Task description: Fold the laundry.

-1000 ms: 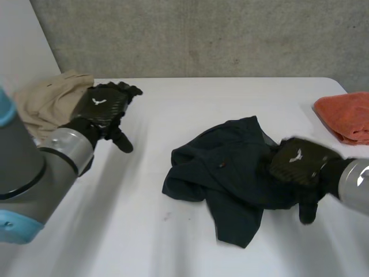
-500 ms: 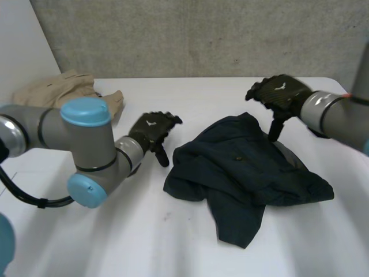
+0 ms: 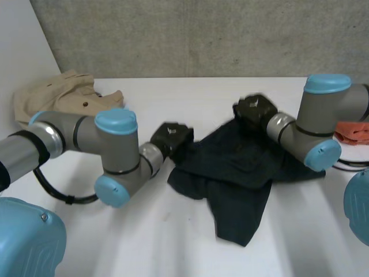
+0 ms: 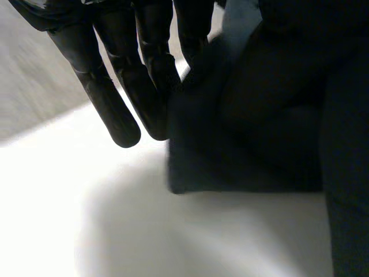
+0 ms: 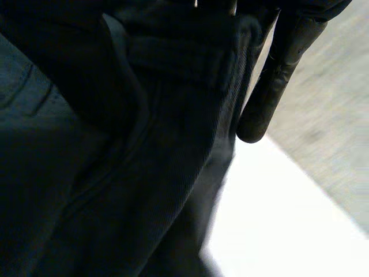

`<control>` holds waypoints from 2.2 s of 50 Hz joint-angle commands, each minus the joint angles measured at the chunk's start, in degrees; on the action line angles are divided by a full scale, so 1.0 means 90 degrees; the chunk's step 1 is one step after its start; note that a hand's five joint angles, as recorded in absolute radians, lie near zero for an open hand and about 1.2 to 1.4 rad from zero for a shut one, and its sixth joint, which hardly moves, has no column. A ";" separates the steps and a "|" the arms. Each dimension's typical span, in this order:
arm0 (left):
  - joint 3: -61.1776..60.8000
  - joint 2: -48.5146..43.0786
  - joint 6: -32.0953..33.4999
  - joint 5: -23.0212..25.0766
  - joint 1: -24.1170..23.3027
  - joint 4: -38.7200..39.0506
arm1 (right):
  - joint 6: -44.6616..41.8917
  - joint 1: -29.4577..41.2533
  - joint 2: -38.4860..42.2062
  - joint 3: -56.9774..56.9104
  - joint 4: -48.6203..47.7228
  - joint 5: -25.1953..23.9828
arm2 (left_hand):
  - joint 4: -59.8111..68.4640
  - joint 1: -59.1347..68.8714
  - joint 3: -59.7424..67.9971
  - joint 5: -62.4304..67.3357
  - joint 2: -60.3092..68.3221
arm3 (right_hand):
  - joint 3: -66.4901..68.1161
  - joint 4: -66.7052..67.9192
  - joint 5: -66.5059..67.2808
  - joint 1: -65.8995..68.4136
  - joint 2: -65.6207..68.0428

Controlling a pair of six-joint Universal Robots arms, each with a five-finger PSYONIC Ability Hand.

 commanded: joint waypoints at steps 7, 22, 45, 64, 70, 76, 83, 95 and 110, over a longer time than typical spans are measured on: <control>0.1788 0.1342 0.1017 -0.1532 0.0011 0.2609 | 0.0547 0.0212 -0.1763 -0.0027 -0.3951 0.1020 | 0.1288 0.1937 0.1352 0.1396 0.1308 | 0.1643 0.1600 0.2237 0.2815 0.1524; -0.1266 0.3139 0.1348 -0.1571 0.0011 0.2992 | 0.0567 0.0212 -0.2790 0.1612 -0.4344 0.0220 | 0.1288 0.1937 0.1352 0.1396 0.1308 | 0.1643 0.1600 0.2237 0.2815 0.1524; -0.4950 0.2974 0.2140 -0.1591 -0.0439 0.2875 | 0.0001 0.0124 -0.4031 0.6048 -0.3134 0.0190 | -0.4896 -0.4247 -0.4832 -0.4788 -0.4876 | 0.1643 0.1600 0.2237 0.2815 0.1524; -0.5360 0.3472 0.0998 -0.1054 0.0401 0.1889 | 0.0127 0.0144 -0.4929 0.6468 -0.2207 0.0278 | -0.3870 -0.3221 -0.3806 -0.3762 -0.3850 | 0.1643 0.1600 0.2237 0.2815 0.1524; -0.5380 0.3560 0.0725 -0.0380 0.0861 0.1216 | 0.0410 0.0163 -0.5213 0.6370 -0.2088 0.0326 | -0.2205 -0.1556 -0.2141 -0.2097 -0.2185 | 0.1643 0.1600 0.2237 0.2815 0.1524; -0.5419 0.3901 -0.0416 -0.0350 0.0880 0.0727 | 0.0762 0.0212 -0.5320 0.6204 -0.2040 0.0346 | -0.2633 -0.1984 -0.2569 -0.2525 -0.2613 | 0.1643 0.1600 0.2237 0.2815 0.1524; -0.5555 0.3844 -0.0867 -0.0380 0.1007 0.1116 | 0.0752 0.0241 -0.5330 0.6146 -0.2040 0.0356 | -0.2915 -0.2266 -0.2851 -0.2807 -0.2895 | 0.1643 0.1600 0.2237 0.2815 0.1524; -0.4756 0.2877 -0.0887 -0.0360 0.0510 0.1429 | 0.0791 0.0261 -0.5369 0.6145 -0.2020 0.0356 | -0.3812 -0.3163 -0.3748 -0.3704 -0.3792 | 0.1643 0.1600 0.2237 0.2815 0.1524; -0.3680 0.2337 -0.0751 -0.0710 0.0216 0.1401 | 0.0684 0.0154 -0.5427 0.6029 -0.1913 0.0385 | 0.1288 0.1937 0.1352 0.1396 0.1308 | 0.1643 0.1600 0.2237 0.2815 0.1524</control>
